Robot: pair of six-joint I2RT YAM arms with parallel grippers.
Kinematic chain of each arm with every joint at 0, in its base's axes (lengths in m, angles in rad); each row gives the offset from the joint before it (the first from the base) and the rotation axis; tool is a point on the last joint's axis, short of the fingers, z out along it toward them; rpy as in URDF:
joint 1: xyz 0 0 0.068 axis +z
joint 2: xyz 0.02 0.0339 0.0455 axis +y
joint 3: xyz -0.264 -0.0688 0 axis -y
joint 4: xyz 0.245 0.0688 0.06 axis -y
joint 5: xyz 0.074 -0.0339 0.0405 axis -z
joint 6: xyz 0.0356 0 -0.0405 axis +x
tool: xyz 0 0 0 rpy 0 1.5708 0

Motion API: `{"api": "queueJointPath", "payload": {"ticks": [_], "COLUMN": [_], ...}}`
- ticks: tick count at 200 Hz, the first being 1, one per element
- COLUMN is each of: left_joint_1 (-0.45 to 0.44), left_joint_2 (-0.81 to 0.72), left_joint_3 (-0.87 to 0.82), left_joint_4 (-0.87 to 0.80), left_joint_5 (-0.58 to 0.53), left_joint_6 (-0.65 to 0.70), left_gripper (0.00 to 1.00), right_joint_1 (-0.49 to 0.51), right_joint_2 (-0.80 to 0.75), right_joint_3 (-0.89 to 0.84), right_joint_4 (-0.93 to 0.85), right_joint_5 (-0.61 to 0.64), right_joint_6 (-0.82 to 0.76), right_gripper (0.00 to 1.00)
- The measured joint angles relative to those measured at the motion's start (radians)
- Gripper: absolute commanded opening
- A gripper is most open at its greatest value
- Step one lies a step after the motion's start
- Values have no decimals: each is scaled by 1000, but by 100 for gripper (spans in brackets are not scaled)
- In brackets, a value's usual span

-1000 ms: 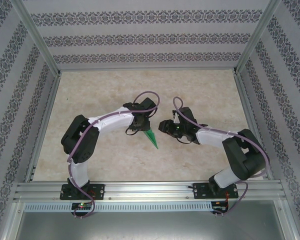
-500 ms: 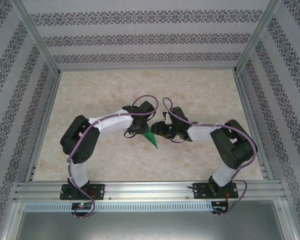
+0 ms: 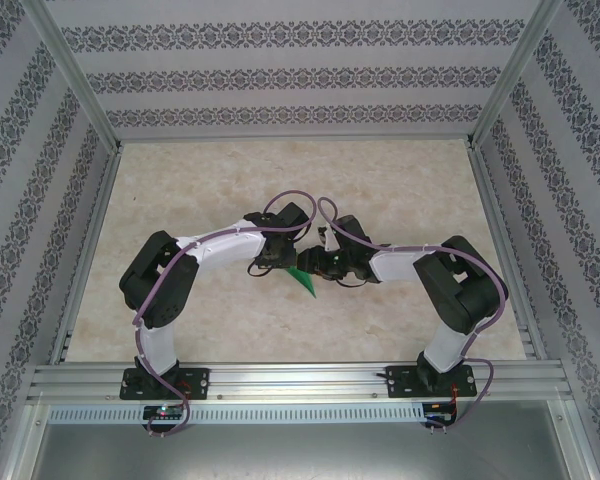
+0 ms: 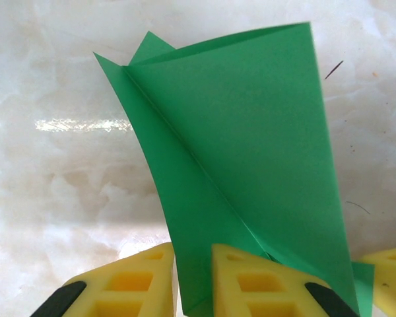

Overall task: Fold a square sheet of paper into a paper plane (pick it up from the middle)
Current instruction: Move a paper plane to the center of the table.

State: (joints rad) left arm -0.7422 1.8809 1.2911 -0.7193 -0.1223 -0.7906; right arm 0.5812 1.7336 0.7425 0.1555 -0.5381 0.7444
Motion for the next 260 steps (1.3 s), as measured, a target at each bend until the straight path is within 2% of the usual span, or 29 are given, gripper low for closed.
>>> {"api": "queueJointPath", "payload": {"ticks": [72,132,169,260], "left_joint_1": [0,0,0,0], "left_joint_2": [0,0,0,0], "left_joint_3": [0,0,0,0], "left_joint_4": [1,1,2,2], "left_joint_5": [0,0,0,1], "left_joint_6": [0,0,0,3], "left_gripper": [21,21,22,22], "right_joint_1": [6,21,21,21], "right_joint_2": [0,12,12,12], "right_joint_3": [0,15,15,15], "right_joint_4": [10,-13,-35,-55], "right_joint_5": [-14,-14,-14,3], "right_joint_6": [-40,-98,-131,-169], "right_gripper": [43,51,50,36]}}
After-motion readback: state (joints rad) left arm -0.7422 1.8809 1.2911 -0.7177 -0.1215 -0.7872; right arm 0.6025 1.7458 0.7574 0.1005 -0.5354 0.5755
